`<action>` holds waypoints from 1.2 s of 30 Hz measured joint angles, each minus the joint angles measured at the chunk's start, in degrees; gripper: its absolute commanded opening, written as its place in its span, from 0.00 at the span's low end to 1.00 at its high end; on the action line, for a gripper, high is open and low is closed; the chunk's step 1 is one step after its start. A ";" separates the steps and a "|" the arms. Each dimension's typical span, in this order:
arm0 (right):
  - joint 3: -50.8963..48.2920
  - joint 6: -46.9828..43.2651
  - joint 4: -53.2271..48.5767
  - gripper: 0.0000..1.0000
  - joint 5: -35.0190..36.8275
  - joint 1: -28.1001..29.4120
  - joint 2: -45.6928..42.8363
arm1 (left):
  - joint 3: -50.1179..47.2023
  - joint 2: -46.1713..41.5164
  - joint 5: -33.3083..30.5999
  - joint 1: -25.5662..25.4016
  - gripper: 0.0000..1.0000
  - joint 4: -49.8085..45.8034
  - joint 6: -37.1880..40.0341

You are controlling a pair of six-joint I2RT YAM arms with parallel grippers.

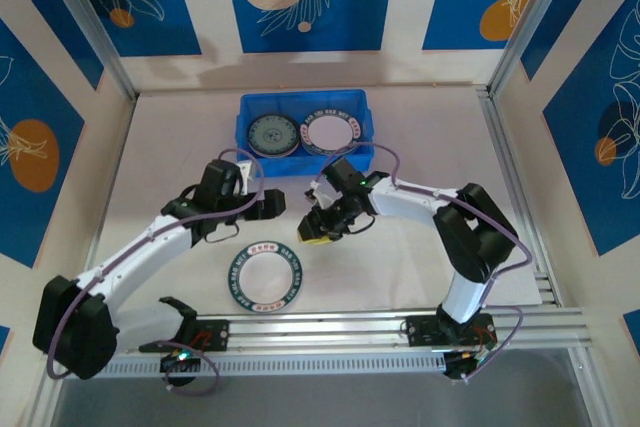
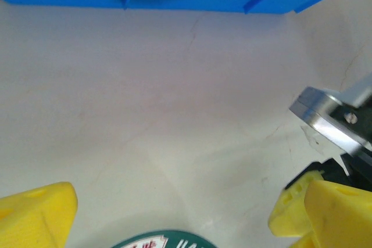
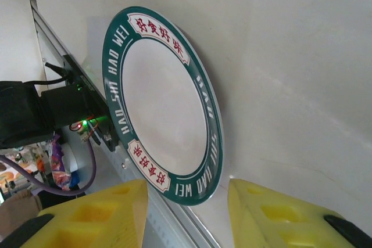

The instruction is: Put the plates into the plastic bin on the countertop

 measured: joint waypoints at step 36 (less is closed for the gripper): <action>5.42 -0.31 -4.59 0.32 -5.77 3.02 11.91 | -8.37 -5.86 0.46 3.78 0.99 0.15 -4.55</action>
